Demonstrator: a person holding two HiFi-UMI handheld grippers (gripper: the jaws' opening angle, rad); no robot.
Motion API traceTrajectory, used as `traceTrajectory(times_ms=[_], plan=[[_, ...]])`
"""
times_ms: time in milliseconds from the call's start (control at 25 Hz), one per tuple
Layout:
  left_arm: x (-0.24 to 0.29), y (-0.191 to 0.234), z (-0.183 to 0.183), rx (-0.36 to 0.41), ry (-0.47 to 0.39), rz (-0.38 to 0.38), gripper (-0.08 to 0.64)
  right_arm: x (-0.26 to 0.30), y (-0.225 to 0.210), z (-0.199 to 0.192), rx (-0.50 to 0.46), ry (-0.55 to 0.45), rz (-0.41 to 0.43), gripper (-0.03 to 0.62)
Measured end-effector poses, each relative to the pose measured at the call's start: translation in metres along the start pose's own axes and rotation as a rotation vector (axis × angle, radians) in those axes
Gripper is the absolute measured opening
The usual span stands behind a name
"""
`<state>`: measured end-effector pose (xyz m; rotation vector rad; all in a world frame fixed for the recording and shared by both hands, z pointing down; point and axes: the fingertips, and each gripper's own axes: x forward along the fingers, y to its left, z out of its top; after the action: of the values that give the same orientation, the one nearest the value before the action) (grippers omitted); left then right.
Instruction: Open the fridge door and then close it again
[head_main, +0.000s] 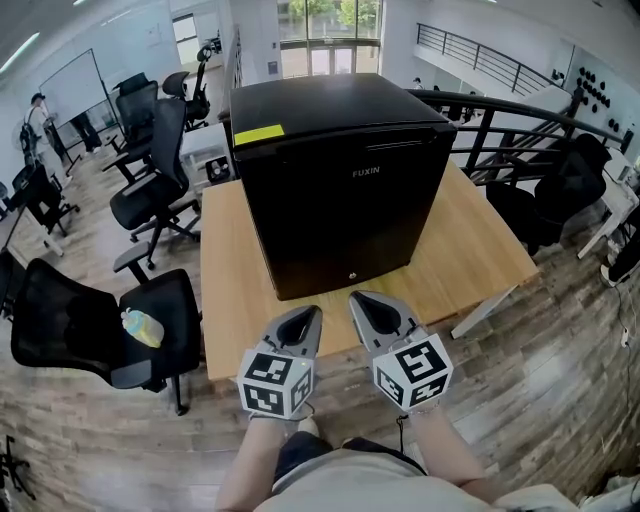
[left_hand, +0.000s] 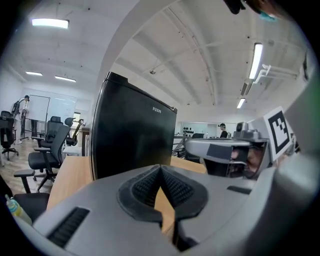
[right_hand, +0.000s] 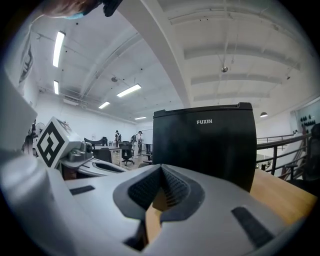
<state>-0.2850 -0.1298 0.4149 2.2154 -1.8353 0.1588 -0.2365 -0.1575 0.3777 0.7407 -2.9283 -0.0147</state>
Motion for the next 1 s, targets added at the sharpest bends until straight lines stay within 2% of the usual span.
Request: traceTrajectory(times_ms=[480, 1000], plan=[[-0.011, -0.008, -0.001, -0.020, -0.005, 0.012, 0.005, -0.008, 0.002, -0.002, 0.087, -0.014, -0.009, -0.002], [-0.013, 0.002, -0.005, -0.058, 0.004, 0.016, 0.006, -0.008, 0.003, -0.008, 0.077, -0.004, -0.028, -0.002]])
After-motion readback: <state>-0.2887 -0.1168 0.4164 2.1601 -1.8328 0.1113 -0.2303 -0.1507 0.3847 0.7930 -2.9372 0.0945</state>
